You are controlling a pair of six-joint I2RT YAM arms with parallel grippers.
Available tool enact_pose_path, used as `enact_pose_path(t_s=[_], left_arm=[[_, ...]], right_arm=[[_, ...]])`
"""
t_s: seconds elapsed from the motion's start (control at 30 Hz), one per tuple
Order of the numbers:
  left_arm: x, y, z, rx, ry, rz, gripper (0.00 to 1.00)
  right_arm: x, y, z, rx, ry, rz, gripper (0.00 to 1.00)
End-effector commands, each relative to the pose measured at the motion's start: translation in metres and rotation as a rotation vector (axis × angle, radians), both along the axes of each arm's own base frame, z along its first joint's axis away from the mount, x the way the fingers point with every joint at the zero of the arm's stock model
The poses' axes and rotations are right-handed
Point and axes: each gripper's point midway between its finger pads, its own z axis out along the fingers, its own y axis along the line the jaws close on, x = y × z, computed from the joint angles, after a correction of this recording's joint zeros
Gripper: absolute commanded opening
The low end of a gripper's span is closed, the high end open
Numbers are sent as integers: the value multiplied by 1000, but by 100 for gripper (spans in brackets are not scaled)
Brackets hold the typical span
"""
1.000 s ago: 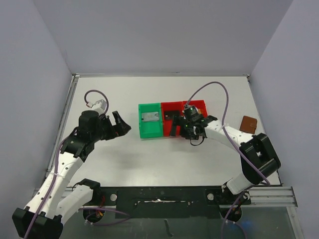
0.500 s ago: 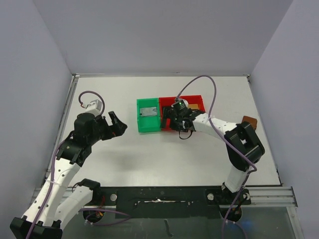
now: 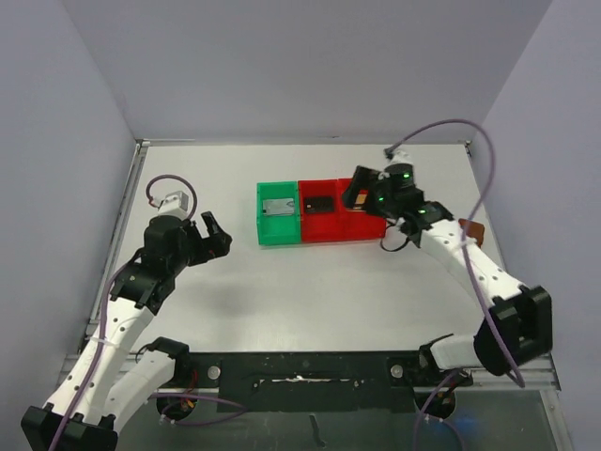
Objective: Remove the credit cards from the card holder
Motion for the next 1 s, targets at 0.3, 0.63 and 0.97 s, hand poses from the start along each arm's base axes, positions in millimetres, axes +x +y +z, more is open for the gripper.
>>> enact_pose_path(t_s=[0.3, 0.63, 0.97], left_arm=[[5, 24, -3, 50, -185, 94, 92], [8, 14, -12, 42, -169, 43, 91], [10, 18, -18, 59, -140, 69, 91]], right_arm=[[-25, -314, 12, -332, 54, -812, 97], [-29, -370, -39, -412, 191, -1033, 98], [-2, -408, -61, -379, 211, -1054, 91]])
